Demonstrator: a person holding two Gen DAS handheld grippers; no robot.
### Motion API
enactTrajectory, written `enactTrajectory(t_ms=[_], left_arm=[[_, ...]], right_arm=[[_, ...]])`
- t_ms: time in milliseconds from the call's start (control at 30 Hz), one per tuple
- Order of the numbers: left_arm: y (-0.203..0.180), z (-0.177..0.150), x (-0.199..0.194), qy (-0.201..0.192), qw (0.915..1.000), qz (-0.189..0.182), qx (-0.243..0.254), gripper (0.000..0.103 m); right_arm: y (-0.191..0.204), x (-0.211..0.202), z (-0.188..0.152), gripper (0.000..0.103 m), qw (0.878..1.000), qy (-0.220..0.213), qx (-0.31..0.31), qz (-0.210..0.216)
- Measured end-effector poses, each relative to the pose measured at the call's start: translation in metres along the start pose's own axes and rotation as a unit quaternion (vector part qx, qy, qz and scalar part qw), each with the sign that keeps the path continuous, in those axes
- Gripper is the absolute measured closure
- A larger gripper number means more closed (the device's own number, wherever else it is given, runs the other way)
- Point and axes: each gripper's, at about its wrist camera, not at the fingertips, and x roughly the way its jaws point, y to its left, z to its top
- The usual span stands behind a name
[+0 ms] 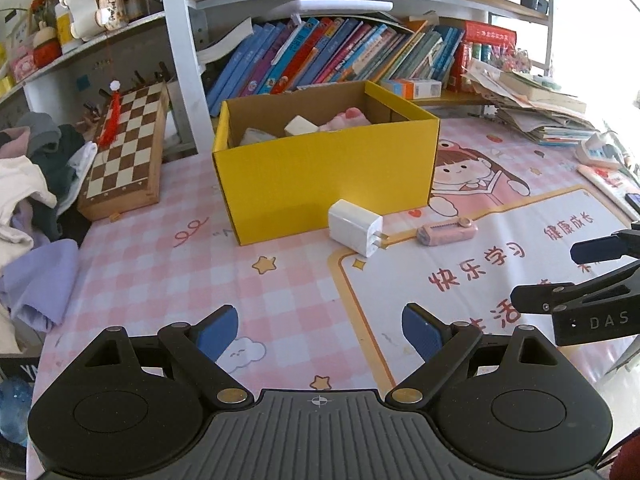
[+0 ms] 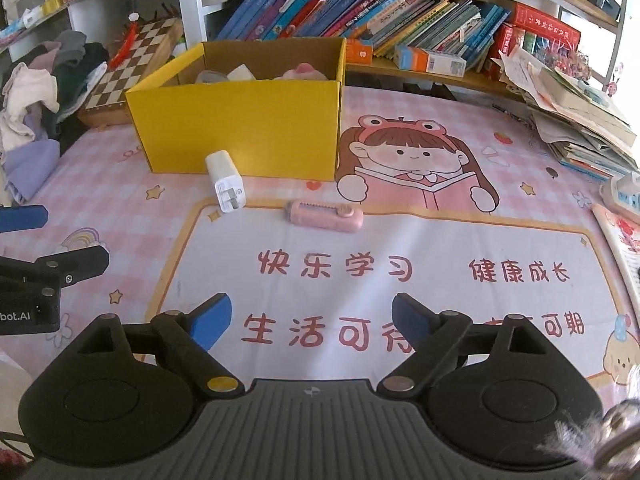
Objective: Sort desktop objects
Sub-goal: 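Move the left tool to the white plug charger while the right tool approaches the pink box cutter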
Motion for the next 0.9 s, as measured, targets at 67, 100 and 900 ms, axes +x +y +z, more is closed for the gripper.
enactTrajectory(t_ms=[67,100,900], left_arm=[[0.0,0.001,0.0,-0.001,1.0,0.0,-0.001,0.012],[0.0,0.002,0.001,-0.002,1.0,0.0,-0.002,0.012],[-0.012,0.026,0.041,0.016,0.9997,0.013,-0.011,0.012]], right_arm=[[-0.001,0.0,0.001,0.016,1.0,-0.002,-0.001,0.0],[-0.001,0.001,0.001,0.016,1.0,-0.002,-0.001,0.0],[-0.022,0.044,0.034,0.016,0.999,0.024,-0.024,0.031]])
